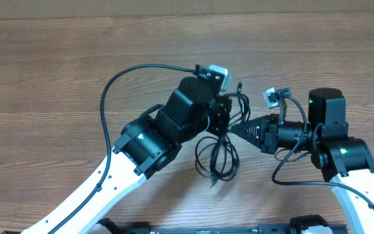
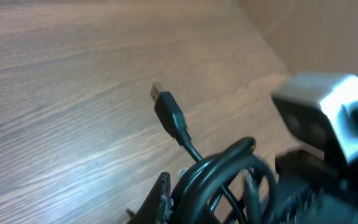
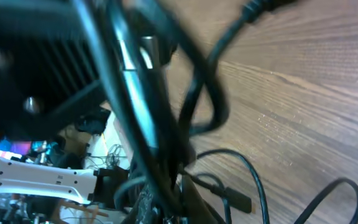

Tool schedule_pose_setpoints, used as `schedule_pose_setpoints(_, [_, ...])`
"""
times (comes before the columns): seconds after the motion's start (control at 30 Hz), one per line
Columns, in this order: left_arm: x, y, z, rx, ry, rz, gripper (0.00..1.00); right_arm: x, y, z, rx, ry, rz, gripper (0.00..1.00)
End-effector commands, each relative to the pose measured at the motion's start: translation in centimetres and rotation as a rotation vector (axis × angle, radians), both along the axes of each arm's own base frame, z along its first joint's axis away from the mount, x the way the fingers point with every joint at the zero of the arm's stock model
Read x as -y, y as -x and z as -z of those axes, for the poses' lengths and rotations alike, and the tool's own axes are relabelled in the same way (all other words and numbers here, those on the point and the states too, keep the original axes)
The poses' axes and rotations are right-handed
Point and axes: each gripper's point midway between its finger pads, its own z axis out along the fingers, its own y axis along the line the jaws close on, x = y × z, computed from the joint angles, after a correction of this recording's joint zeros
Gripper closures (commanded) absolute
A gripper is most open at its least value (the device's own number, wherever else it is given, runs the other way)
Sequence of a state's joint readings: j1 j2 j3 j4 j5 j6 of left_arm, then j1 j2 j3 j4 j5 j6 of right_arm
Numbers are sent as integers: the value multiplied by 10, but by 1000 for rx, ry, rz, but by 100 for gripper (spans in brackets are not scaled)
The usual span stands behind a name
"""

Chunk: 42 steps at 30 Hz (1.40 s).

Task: Untangle cables

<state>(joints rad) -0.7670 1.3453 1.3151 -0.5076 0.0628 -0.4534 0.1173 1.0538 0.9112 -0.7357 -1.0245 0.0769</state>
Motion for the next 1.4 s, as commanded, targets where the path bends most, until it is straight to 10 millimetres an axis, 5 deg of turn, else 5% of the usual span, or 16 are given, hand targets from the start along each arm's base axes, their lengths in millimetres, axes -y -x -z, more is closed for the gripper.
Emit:
schedule_pose_setpoints(0.0, [-34, -41, -34, 38, 134, -261, 96, -1, 9, 4, 15, 9, -35, 96])
schedule_pose_setpoints(0.4, [-46, -35, -10, -59, 76, -274, 96, -6, 15, -6, 64, -35, -98, 96])
schedule_pose_setpoints(0.57, [-15, -6, -11, -29, 39, 37, 96, -2, 6, 1, 29, 2, -33, 57])
schedule_pose_setpoints(0.7, [7, 31, -11, -10, 38, 334, 96, -3, -2, -7, -51, -45, 28, 45])
schedule_pose_setpoints(1.2, [22, 67, -23, -63, 144, 540, 96, -2, -5, -8, -40, -45, 37, 51])
schedule_pose_setpoints(1.37, [21, 65, -21, -58, 134, 529, 96, -3, -4, -8, -44, -46, 34, 93])
